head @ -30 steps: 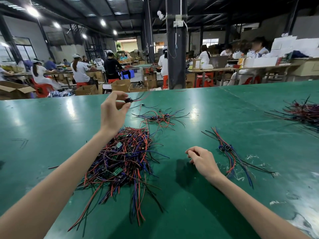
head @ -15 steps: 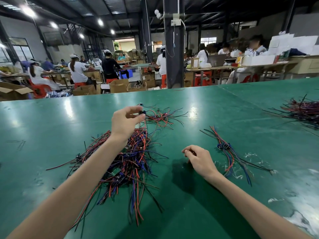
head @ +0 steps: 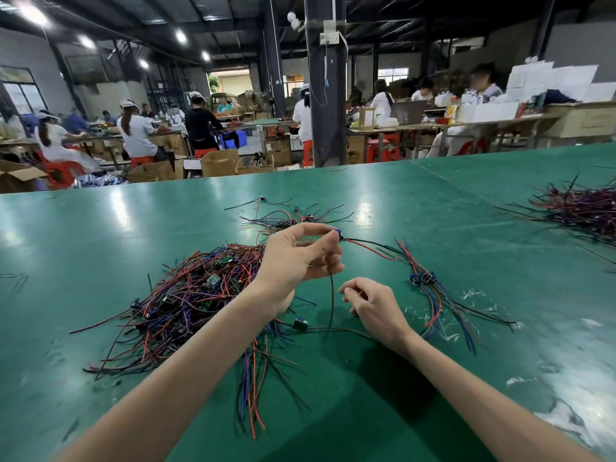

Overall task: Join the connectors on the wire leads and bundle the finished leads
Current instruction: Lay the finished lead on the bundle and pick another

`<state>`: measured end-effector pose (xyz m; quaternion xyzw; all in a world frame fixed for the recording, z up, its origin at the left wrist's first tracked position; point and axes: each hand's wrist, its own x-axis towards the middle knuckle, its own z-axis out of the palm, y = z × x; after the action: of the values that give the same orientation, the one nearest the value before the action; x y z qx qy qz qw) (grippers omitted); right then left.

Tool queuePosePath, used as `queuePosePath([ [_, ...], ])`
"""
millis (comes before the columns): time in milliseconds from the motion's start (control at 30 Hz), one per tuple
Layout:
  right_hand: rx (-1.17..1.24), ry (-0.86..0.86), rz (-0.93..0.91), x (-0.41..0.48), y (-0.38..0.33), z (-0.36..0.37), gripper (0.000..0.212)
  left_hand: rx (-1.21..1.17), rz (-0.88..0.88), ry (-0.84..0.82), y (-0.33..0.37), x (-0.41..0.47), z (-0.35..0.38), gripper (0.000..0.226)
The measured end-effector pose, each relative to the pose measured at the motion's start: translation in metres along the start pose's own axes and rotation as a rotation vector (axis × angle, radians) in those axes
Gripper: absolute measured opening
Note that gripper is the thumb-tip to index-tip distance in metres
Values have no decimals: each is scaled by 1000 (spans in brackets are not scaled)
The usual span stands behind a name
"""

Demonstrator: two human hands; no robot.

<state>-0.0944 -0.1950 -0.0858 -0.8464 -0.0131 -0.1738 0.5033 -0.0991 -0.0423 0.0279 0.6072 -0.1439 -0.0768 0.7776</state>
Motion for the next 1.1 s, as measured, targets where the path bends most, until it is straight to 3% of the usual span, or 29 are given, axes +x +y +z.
queuePosePath([
  [200,57,-20,31,0,-2,0,28,-143,-132,-111,1,0,3,16],
  [300,43,-29,12,0,-2,-1,33,-123,-139,-136,0,0,0,23],
  [467,55,-21,5,2,0,1,28,-92,-168,-158,-1,-5,0,30],
  [633,57,-39,3,0,-2,0,24,-76,-108,46,19,36,5,28],
  [733,80,-61,43,0,-2,-1,25,49,-28,187,34,86,3,40],
  [800,103,-66,67,0,-2,-3,26,253,-113,220,33,112,-8,48],
  [900,91,-47,62,1,-1,-3,28,652,-219,54,19,111,-30,45],
  [1033,157,-23,111,4,0,-1,30,1087,-167,-439,-5,71,-57,12],
  [1100,231,-15,157,6,1,-2,31,1277,-175,-606,-14,50,-65,13],
])
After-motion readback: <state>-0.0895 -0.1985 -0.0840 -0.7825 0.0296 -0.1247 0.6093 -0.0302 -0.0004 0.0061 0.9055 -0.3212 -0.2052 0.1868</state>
